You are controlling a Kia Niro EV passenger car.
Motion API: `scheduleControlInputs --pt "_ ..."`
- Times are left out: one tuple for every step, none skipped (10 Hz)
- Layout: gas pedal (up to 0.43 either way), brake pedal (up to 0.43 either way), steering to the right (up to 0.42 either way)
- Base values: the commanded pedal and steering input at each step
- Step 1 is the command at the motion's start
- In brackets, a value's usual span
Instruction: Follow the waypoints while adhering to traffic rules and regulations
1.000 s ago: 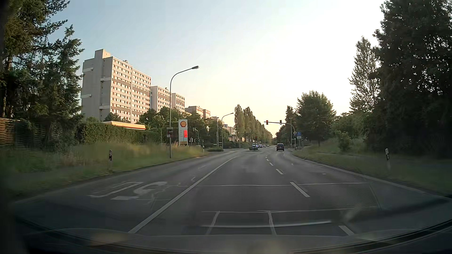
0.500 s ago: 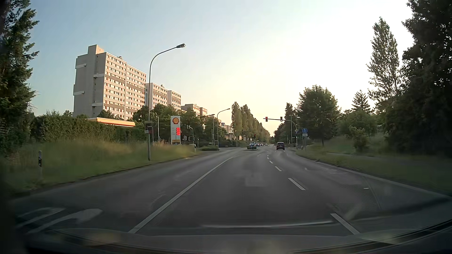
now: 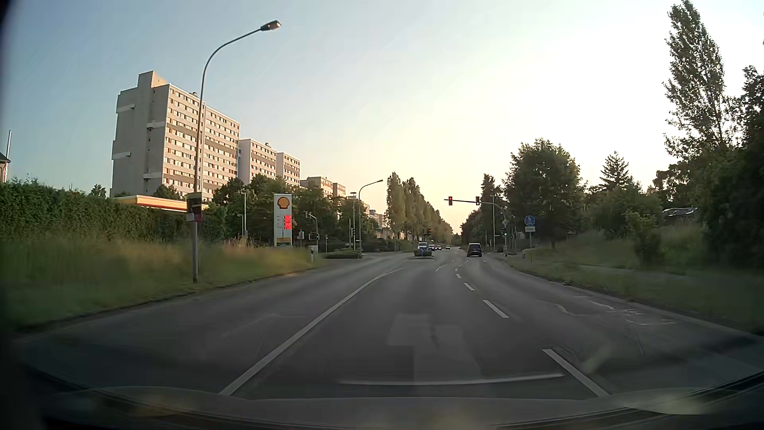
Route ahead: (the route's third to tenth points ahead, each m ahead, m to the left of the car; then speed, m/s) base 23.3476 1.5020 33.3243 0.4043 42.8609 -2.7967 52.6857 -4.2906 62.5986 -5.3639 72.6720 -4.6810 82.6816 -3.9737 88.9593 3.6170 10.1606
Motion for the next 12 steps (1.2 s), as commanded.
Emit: scheduleControlInputs --pt "0.0 0.159 0.009" --pt "0.0 0.165 0.009" --pt "0.0 0.165 0.009" --pt "0.0 0.171 0.01" --pt "0.0 0.171 0.011" --pt "0.0 0.177 0.012" --pt "0.0 0.177 0.012" --pt "0.0 0.183 0.013" --pt "0.0 0.183 0.014" --pt "0.0 0.189 0.014" --pt "0.0 0.189 0.015" --pt "0.0 0.189 0.017"
